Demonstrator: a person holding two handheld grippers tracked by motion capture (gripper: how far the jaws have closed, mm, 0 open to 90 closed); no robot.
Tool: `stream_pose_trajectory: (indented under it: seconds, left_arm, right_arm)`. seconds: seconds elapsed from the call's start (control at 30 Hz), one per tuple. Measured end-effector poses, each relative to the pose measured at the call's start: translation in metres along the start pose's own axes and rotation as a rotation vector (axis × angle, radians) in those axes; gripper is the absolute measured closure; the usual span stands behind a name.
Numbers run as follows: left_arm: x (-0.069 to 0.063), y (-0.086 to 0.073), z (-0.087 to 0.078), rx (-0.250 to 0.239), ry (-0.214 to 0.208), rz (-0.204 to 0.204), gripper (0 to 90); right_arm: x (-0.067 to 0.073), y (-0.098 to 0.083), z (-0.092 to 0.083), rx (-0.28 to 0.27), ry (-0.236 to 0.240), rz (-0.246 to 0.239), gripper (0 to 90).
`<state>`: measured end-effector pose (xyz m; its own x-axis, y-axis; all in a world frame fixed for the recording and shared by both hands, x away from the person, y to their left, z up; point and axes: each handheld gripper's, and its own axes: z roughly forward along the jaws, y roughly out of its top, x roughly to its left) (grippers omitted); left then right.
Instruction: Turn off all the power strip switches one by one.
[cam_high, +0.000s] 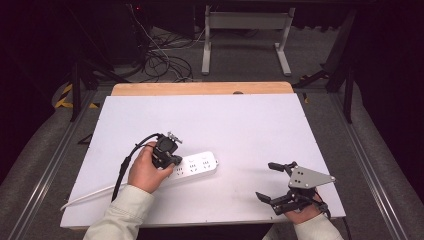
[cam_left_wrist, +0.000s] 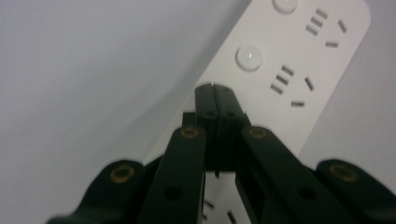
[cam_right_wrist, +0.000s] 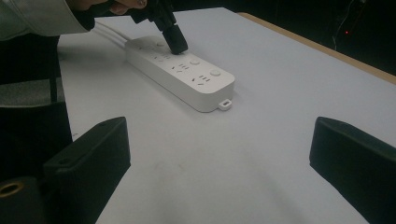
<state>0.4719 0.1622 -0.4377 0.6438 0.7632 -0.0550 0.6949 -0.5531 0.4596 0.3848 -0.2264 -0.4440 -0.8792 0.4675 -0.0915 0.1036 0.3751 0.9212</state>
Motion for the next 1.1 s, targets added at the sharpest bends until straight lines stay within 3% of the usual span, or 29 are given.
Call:
stream_pose_trajectory:
  seconds: [0.13,0.17,0.2,0.4,0.67,0.9,1.0,1.1]
  left_arm:
    - [0.0,-0.001,0.0,-0.013,-0.004,-0.002,90.0]
    - [0.0,-0.002,-0.002,-0.054,-0.015,-0.004,90.0]
    - [-0.001,-0.002,-0.004,-0.045,-0.007,-0.005,90.0]
    - [-0.007,0.004,-0.029,-0.138,-0.023,-0.001,90.0]
    - [-0.01,0.005,-0.03,-0.135,-0.006,0.009,90.0]
    - [-0.01,0.008,-0.027,-0.152,-0.028,0.006,90.0]
    - [-0.013,0.012,-0.024,-0.16,-0.056,0.015,90.0]
    - [-0.018,0.017,-0.019,-0.152,-0.051,0.035,90.0]
  right_arm:
    - [0.0,0.0,0.0,0.0,0.0,-0.003,5.7]
    - [0.0,0.0,0.0,-0.001,0.001,-0.001,5.7]
    - [0.0,0.0,0.0,-0.003,0.0,-0.001,5.7]
    - [-0.002,0.0,0.0,-0.003,0.001,0.007,5.7]
    - [0.0,0.0,-0.001,-0.001,-0.002,0.001,5.7]
    - [-0.001,0.0,0.0,-0.001,-0.001,0.003,5.7]
    - [-0.001,0.0,0.0,0.002,-0.002,0.001,5.8]
    - [-0.001,0.0,0.001,0.002,0.002,0.002,5.7]
